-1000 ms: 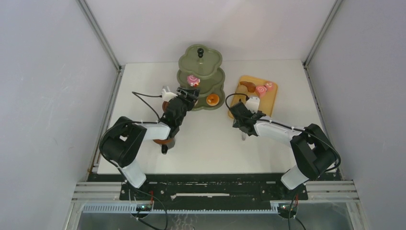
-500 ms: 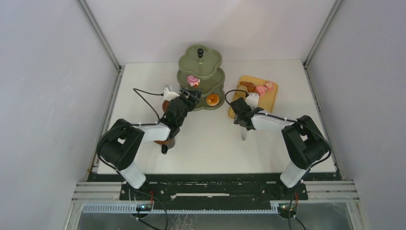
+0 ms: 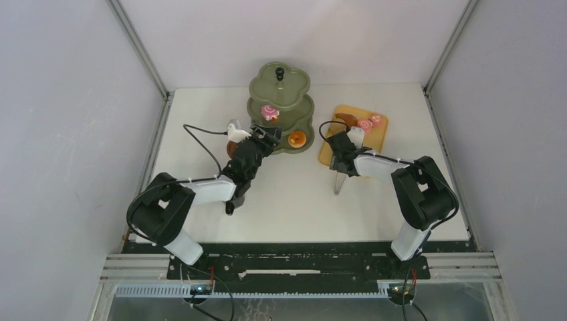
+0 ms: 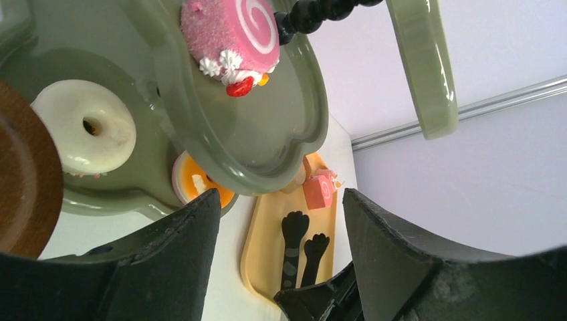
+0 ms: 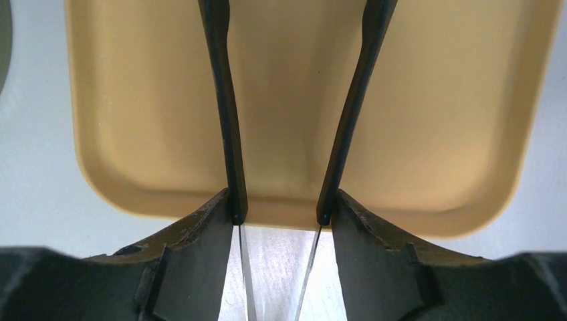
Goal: Serve the afternoon tea
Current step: Pick up the clamp from the tray, then pick up the desert from the tray.
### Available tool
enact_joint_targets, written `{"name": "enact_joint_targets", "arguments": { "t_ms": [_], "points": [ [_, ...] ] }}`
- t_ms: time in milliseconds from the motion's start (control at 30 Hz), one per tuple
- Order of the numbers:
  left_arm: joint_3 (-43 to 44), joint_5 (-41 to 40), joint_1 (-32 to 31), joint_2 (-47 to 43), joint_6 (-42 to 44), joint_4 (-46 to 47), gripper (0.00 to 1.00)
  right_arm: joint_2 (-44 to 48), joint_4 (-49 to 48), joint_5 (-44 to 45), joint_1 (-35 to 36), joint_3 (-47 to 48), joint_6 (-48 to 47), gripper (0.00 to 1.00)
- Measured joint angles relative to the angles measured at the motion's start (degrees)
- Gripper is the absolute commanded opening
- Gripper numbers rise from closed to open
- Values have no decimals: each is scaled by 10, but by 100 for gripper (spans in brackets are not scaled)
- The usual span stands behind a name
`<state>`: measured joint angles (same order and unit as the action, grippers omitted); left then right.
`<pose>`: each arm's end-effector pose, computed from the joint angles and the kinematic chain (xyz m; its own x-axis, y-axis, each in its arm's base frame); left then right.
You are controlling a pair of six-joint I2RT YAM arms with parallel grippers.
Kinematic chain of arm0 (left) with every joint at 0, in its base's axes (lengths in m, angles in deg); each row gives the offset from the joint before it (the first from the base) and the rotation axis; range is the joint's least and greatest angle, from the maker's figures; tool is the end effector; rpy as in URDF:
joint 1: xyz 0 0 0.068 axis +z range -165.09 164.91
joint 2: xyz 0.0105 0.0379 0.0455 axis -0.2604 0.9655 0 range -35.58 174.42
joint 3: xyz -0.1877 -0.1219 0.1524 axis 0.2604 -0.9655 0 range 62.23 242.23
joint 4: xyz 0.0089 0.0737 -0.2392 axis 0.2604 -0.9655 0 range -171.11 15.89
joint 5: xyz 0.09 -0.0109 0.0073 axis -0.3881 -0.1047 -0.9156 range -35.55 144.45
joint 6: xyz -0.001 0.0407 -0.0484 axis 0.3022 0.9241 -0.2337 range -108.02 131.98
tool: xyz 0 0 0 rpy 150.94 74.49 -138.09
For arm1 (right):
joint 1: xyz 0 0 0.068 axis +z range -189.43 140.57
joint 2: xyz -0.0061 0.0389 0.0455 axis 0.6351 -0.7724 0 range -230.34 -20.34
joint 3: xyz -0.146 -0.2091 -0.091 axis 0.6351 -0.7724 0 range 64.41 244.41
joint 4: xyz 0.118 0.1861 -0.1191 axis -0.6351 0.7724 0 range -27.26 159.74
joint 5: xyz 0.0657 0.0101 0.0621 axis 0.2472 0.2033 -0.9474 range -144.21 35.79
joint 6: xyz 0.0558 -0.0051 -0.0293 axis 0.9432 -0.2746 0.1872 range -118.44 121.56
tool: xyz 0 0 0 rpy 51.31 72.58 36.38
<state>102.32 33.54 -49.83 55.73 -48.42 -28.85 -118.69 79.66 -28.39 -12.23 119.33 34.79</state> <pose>0.2874 -0.1782 0.2187 -0.2514 -0.8141 -0.5236 0.0449 0.5305 -0.8465 0.3005 0.1307 0.1536 -0.7671 0.1604 -0.6211 0.2397 0.9698 -0.0456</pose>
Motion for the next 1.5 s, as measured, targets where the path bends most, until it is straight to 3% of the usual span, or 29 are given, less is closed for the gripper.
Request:
{"name": "enact_joint_targets", "arguments": {
  "t_ms": [233, 500, 967, 1500],
  "points": [
    [-34, -22, -17, -44, 7, -11, 72, -1, -5, -25, -8, 0, -10, 52],
    [-68, -47, -28, -102, 16, -23, 72, 7, 11, -78, -26, 19, -28, 51],
    [-83, -64, -35, -180, 54, -54, 73, -13, 92, -228, -85, 159, -65, 51],
    [-94, -75, -35, -215, 65, -61, 74, -80, 165, -275, -90, 204, -76, 51]
  ]
}}
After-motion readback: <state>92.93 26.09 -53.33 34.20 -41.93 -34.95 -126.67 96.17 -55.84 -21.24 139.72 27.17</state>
